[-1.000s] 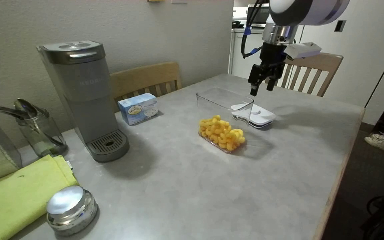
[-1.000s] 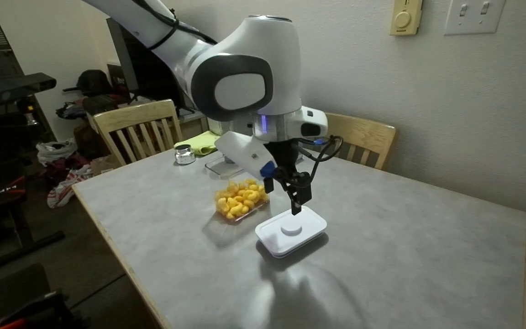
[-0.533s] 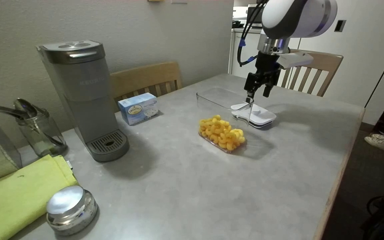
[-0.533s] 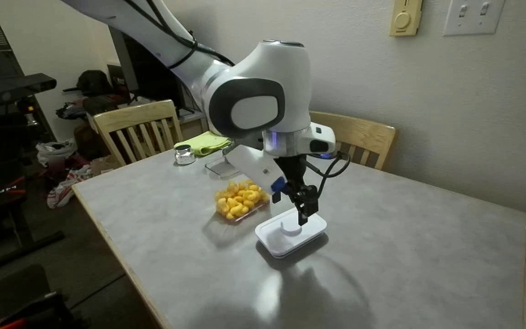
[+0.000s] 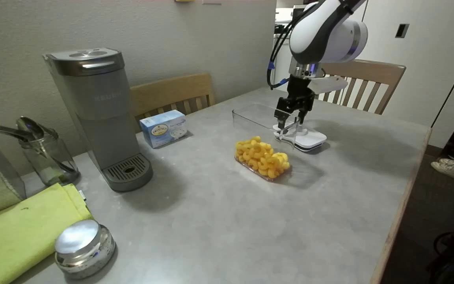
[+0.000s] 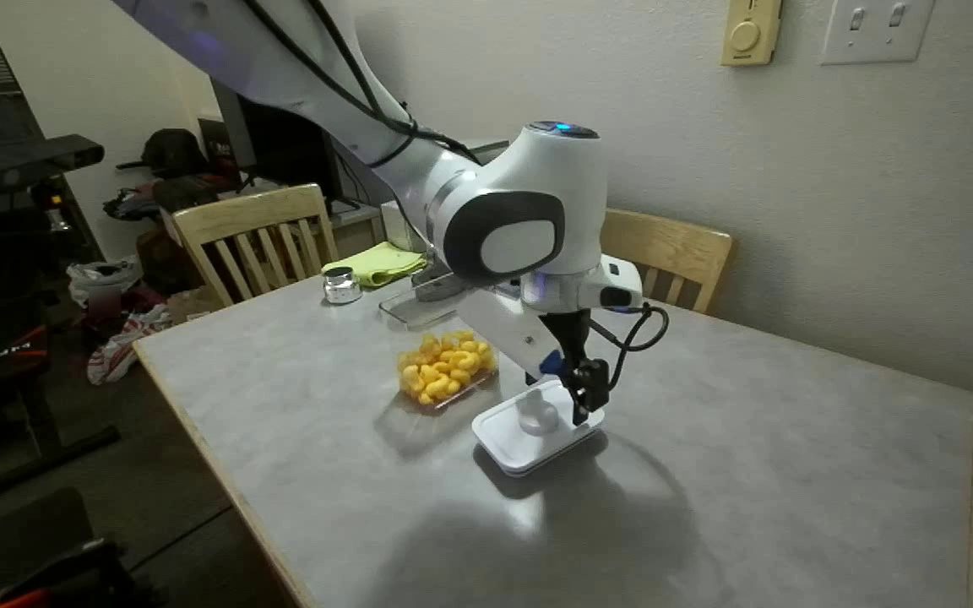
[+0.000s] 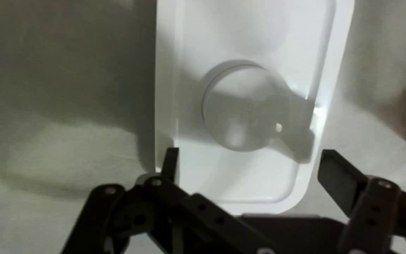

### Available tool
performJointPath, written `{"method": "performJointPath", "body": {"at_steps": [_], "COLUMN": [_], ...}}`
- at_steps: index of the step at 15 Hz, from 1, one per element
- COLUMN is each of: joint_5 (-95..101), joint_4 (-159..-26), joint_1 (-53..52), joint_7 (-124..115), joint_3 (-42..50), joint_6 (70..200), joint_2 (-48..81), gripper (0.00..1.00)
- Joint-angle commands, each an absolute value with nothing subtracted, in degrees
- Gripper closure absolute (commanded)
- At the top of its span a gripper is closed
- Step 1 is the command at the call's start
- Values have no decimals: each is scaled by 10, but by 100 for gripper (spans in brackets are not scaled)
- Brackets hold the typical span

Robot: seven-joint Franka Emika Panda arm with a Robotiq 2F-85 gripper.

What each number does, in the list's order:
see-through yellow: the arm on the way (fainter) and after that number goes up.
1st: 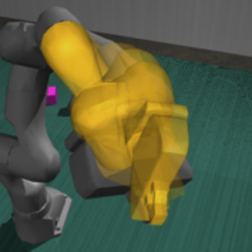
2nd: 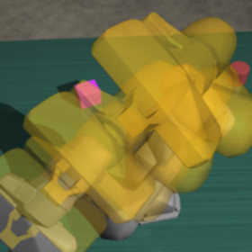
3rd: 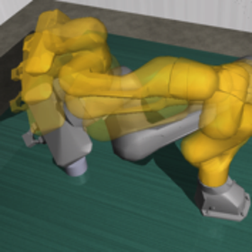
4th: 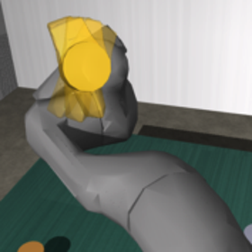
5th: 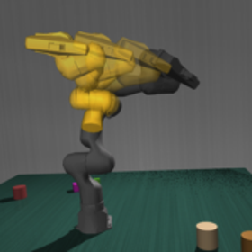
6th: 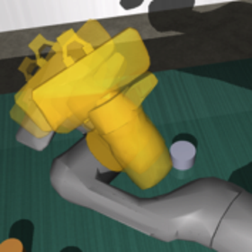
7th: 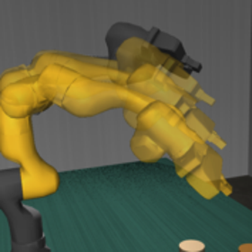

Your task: Pick the lid on the table and put it on the storage jar

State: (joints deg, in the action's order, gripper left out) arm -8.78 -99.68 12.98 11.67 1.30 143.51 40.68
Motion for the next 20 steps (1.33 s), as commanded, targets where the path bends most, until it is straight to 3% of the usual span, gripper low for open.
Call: {"method": "performJointPath", "body": {"at_steps": [1,20], "joint_5": [-94,-98], "joint_4": [-943,-965], "joint_1": [142,129], "joint_7": [111,-4], "joint_3": [2,27], "joint_6": [1410,1423], "joint_2": [449,412], "gripper": [0,0]}}
